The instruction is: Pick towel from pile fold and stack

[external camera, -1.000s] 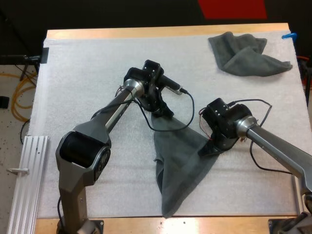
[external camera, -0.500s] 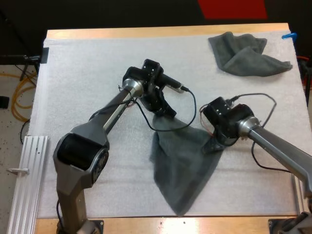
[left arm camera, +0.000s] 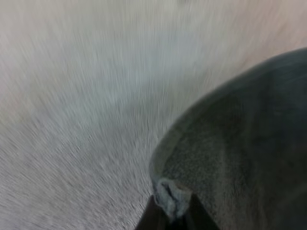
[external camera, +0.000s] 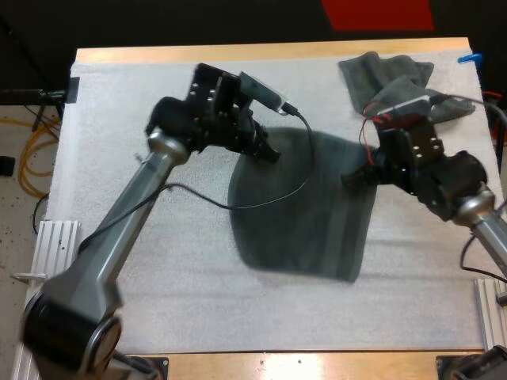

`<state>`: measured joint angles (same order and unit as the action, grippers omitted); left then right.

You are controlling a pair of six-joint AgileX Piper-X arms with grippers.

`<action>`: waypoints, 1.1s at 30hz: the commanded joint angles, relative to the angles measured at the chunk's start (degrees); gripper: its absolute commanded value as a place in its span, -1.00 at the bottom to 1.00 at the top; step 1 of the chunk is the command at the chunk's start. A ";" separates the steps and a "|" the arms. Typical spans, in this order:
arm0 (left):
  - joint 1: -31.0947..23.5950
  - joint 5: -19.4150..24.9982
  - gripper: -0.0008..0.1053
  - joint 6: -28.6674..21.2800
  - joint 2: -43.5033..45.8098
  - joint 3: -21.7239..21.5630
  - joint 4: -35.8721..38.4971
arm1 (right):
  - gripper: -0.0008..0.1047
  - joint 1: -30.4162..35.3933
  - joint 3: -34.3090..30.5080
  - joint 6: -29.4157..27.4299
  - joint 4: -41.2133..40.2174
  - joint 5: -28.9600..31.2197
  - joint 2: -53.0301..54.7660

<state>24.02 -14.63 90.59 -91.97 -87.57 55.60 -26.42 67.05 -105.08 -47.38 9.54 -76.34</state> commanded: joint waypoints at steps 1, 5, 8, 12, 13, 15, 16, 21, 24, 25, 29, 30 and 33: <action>0.21 -0.17 -0.98 0.73 3.02 -0.29 0.15 | -0.99 0.06 1.66 -0.79 0.38 -0.86 1.65; 0.21 3.02 -0.98 0.71 9.43 -0.29 0.77 | -0.99 0.06 5.82 -0.79 -1.17 -4.46 4.72; 0.21 3.02 -0.98 0.71 13.23 -0.29 2.84 | -0.99 -0.75 8.76 -1.80 -4.14 -5.96 6.42; 0.21 3.14 -0.98 0.71 16.99 -0.29 6.45 | -0.99 -2.88 12.25 -3.17 -7.98 -5.94 8.16; 0.21 3.14 -0.98 0.72 18.08 -0.29 7.19 | -0.99 -3.71 13.08 -3.16 -9.07 -5.95 8.54; 0.21 2.76 -0.98 0.88 20.06 -0.29 7.77 | -0.99 -5.25 14.31 -3.16 -11.18 -6.12 8.82; 0.48 2.10 -0.98 0.87 21.28 -0.29 8.31 | -0.99 -6.54 15.16 -3.16 -12.72 -6.08 9.00; 4.55 3.05 -0.98 1.10 25.28 -0.29 13.57 | -0.99 -12.06 18.42 -3.16 -20.67 -6.08 9.29; 7.92 7.59 -0.98 2.68 27.53 -0.29 16.11 | -0.99 -15.03 20.53 -2.88 -26.15 -5.91 9.26; 9.38 9.62 -0.98 3.63 28.52 -0.29 16.99 | -0.99 -16.21 21.29 -2.67 -28.18 -5.93 9.53; 13.76 12.17 -0.98 7.65 31.62 -0.13 21.96 | -0.99 -19.41 22.07 -1.15 -32.88 -6.97 11.25; 14.46 12.80 -0.98 8.53 32.32 0.04 22.94 | -0.99 -19.78 22.06 -0.92 -34.08 -7.75 11.61; 17.63 13.91 -0.98 12.39 34.68 1.64 25.19 | -0.99 -20.84 22.06 1.11 -38.84 -12.50 12.82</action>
<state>41.49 -1.69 101.74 -57.51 -86.02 79.94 -47.25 88.40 -104.00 -85.21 -2.04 -63.89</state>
